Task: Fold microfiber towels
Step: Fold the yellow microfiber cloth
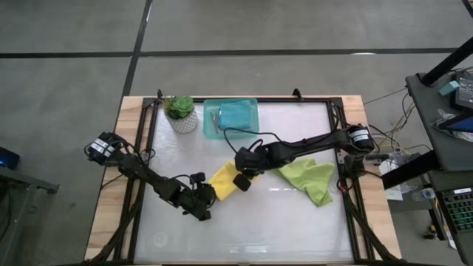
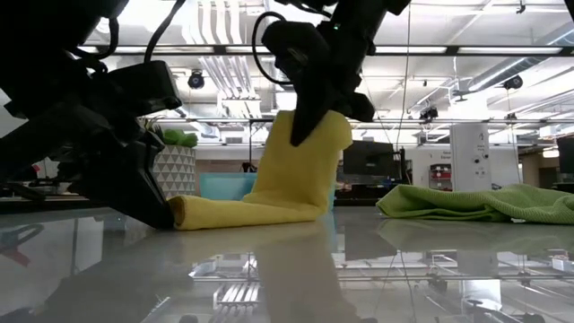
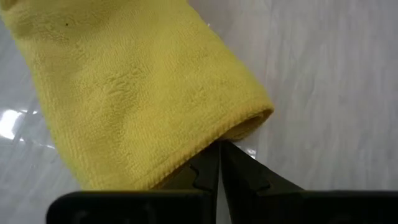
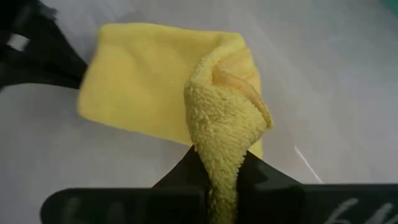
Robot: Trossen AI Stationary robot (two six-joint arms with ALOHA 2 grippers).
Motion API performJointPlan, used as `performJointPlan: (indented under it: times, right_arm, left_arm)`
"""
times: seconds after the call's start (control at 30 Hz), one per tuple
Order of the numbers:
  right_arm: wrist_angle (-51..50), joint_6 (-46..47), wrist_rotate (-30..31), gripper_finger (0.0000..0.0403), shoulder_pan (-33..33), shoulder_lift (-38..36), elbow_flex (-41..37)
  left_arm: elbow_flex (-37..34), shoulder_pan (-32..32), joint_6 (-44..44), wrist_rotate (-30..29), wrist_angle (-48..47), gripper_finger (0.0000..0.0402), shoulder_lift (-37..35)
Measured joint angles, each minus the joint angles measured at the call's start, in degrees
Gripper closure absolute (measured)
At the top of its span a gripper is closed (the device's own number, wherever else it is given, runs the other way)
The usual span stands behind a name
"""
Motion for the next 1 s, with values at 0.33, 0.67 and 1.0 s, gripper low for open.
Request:
performJointPlan:
  times: [0.33, 0.67, 1.0]
  right_arm:
    - [9.73, 0.68, -0.53, 0.0385, 0.71, 3.5, -1.31]
    - [14.2, -1.09, -2.49, 0.0385, 1.04, 8.37, 1.97]
    - [15.27, 0.7, -1.95, 0.0374, 1.0, 10.3, 3.13]
  left_arm:
    - [-0.06, 0.04, 0.02, 0.05, 0.17, 0.0396, 0.0]
    - [-0.04, 0.06, 0.14, 0.15, 0.19, 0.0396, 0.04]
    - [-0.04, 0.06, 1.0, 0.27, 0.31, 0.0396, 0.0]
